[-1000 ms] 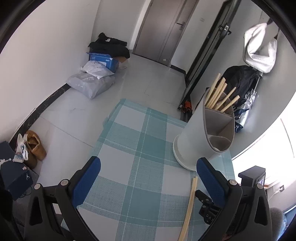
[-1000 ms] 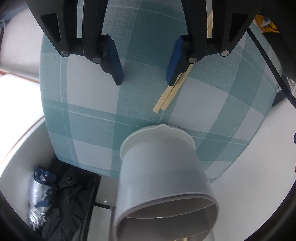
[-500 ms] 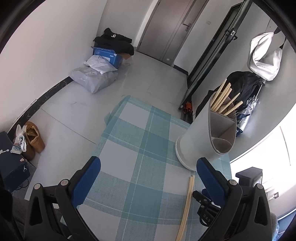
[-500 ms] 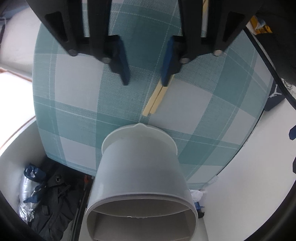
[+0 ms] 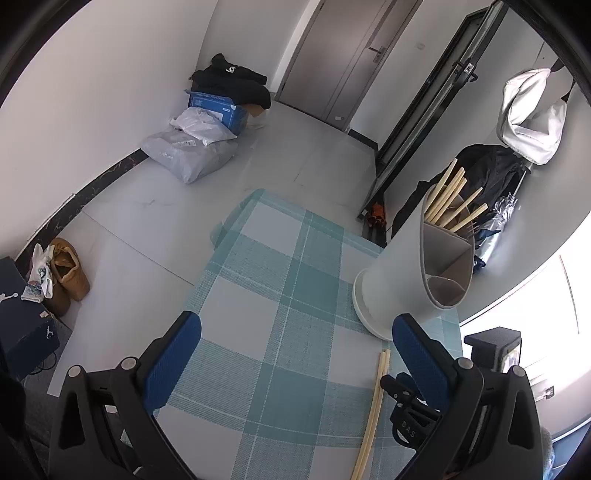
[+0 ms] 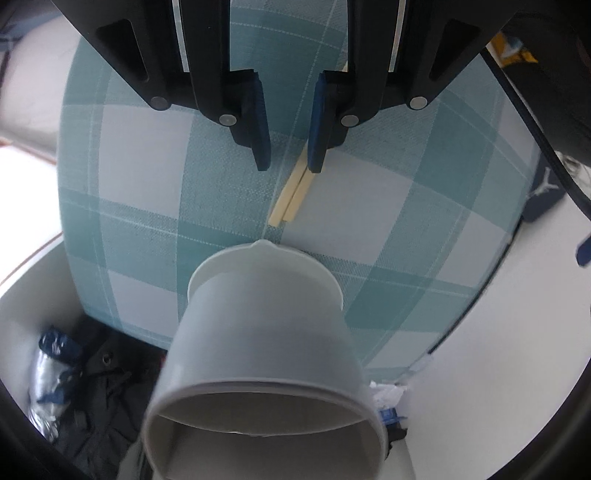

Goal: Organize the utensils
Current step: 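Close the right tool on a wooden chopstick while the left tool grasps the other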

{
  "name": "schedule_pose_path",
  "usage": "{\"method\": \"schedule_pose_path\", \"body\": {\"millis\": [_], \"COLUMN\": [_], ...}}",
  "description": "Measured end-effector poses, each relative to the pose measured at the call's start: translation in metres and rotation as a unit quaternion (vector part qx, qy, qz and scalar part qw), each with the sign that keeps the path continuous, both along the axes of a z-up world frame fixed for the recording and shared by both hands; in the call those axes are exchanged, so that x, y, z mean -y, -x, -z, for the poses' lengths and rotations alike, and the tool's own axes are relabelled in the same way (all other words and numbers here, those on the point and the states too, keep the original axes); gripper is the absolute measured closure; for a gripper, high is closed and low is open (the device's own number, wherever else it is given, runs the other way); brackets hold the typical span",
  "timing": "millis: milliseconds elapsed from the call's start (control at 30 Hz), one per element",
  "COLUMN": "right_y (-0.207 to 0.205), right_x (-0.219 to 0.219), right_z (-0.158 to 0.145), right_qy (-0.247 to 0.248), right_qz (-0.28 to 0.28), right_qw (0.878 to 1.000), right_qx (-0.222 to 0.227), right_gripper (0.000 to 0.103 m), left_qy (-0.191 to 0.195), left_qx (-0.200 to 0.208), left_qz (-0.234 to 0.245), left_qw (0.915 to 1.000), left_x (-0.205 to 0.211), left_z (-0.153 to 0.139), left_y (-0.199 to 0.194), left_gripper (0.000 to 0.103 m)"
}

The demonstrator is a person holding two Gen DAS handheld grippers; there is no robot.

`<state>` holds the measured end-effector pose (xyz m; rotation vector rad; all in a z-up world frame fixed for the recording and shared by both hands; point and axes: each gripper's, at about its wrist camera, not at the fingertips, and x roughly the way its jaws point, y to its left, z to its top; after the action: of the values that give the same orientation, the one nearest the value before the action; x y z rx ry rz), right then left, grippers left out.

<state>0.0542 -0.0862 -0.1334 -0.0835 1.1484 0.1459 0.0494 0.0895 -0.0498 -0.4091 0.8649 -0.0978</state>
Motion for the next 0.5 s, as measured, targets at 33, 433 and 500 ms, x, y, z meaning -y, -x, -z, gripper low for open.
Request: {"method": "schedule_pose_path", "body": {"millis": [33,433,500], "right_y": [-0.001,-0.018,-0.021], "right_x": [-0.001,-0.015,-0.02], "right_z": [0.0,0.002,0.002], "right_qy": [0.007,0.042,0.041], "right_qz": [-0.001,-0.014,-0.017], "right_qw": [1.0,0.999,0.999], "right_qx": [0.0,-0.006,-0.013], "right_gripper": [0.083,0.084,0.084], "left_qy": [0.0,0.0,0.002], "left_qx": [0.0,-0.008,-0.008], "left_qz": [0.0,-0.002,-0.004], "left_qw": [1.0,1.0,1.0], "left_x": [0.0,-0.001,-0.002], "left_z": [0.0,0.003,0.003], "left_y": [0.0,-0.001,-0.002], "left_gripper": [0.001,0.001,0.001]}}
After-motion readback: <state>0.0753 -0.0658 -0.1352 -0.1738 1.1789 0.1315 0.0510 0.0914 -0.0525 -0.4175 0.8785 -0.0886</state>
